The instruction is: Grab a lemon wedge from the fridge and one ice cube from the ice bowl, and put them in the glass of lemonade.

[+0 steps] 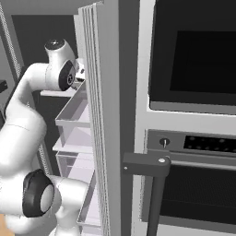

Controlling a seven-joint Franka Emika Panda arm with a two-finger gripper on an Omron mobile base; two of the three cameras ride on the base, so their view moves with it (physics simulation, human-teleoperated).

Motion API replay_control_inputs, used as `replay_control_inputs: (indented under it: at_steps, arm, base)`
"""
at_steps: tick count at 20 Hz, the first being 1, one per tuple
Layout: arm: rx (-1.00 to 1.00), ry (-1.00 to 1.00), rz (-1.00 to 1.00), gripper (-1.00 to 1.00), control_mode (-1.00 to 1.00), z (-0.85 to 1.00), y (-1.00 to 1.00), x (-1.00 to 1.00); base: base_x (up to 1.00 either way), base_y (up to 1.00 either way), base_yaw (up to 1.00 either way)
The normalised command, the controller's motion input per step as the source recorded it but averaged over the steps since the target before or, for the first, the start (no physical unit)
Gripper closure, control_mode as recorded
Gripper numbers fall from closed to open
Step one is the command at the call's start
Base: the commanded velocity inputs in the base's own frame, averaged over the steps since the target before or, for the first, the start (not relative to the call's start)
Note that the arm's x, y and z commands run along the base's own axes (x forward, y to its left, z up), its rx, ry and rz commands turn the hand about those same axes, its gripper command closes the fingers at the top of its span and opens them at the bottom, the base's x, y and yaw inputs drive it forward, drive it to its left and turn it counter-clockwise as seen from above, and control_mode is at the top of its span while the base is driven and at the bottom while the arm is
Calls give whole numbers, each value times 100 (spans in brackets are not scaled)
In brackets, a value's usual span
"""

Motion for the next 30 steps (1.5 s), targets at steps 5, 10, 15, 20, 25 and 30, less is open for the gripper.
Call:
replay_control_inputs:
  at_steps: [5, 10, 15, 20, 25, 30]
  arm:
    - [0, 0, 0, 100, -100, -6, 10, -100]
    - [1, 0, 0, 100, -100, -7, 0, -100]
    - [0, 2, 0, 100, -100, 0, 0, -100]
    - [0, 7, -1, 100, -100, -18, -8, -86]
    - [2, 12, 0, 100, -100, -37, -5, -67]
    - [0, 4, 0, 100, -100, -8, 2, -10]
  base:
    - [0, 0, 0]
    - [0, 0, 0]
    - [0, 0, 0]
    - [0, 0, 0]
    - [0, 0, 0]
    - [0, 0, 0]
